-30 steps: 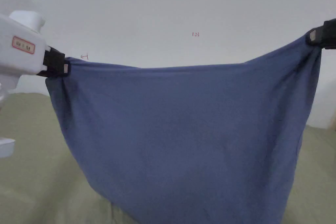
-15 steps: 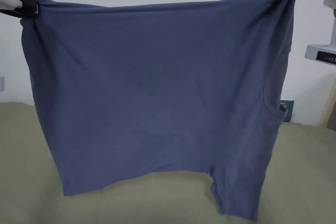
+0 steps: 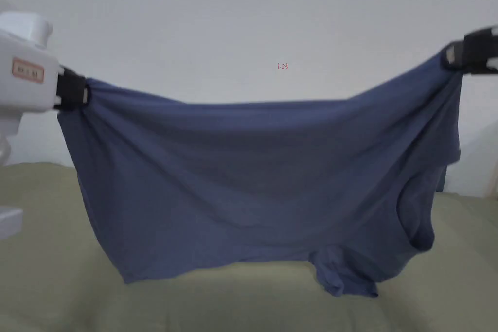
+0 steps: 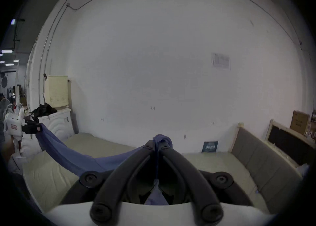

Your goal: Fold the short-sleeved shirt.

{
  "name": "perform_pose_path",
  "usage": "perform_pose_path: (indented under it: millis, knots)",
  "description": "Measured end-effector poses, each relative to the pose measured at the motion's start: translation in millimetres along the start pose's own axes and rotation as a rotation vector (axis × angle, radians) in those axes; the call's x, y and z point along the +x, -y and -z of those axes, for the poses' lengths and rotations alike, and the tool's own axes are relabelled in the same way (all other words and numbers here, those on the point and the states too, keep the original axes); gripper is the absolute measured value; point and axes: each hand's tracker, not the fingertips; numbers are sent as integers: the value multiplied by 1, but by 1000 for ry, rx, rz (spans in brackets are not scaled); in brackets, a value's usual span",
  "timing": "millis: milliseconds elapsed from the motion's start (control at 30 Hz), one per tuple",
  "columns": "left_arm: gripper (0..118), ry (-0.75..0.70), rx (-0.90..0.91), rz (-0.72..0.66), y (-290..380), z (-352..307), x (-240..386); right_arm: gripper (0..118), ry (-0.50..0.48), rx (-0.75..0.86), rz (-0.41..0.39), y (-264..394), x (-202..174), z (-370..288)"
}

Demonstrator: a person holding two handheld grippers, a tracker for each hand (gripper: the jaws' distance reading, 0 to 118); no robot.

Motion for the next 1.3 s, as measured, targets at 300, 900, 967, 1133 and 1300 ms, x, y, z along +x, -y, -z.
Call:
perform_pose_path:
  millis: [300, 900, 967, 1133, 1300]
  knots:
    - [5, 39, -120, 12, 138, -67, 18, 1, -35, -106, 104, 129, 23, -88]
    - [5, 155, -337, 14, 366, -183, 27, 1, -21, -490, 254, 367, 24, -253]
    - [5, 149, -363, 8, 384, -181, 23, 1, -4, -541, 258, 385, 25, -253]
    - [7, 118, -438, -101, 409, -173, 14, 2, 17, -610, 254, 401, 21, -248]
    - [103, 76, -436, -257, 411, -194, 4, 94, 80, -633, 214, 383, 19, -256]
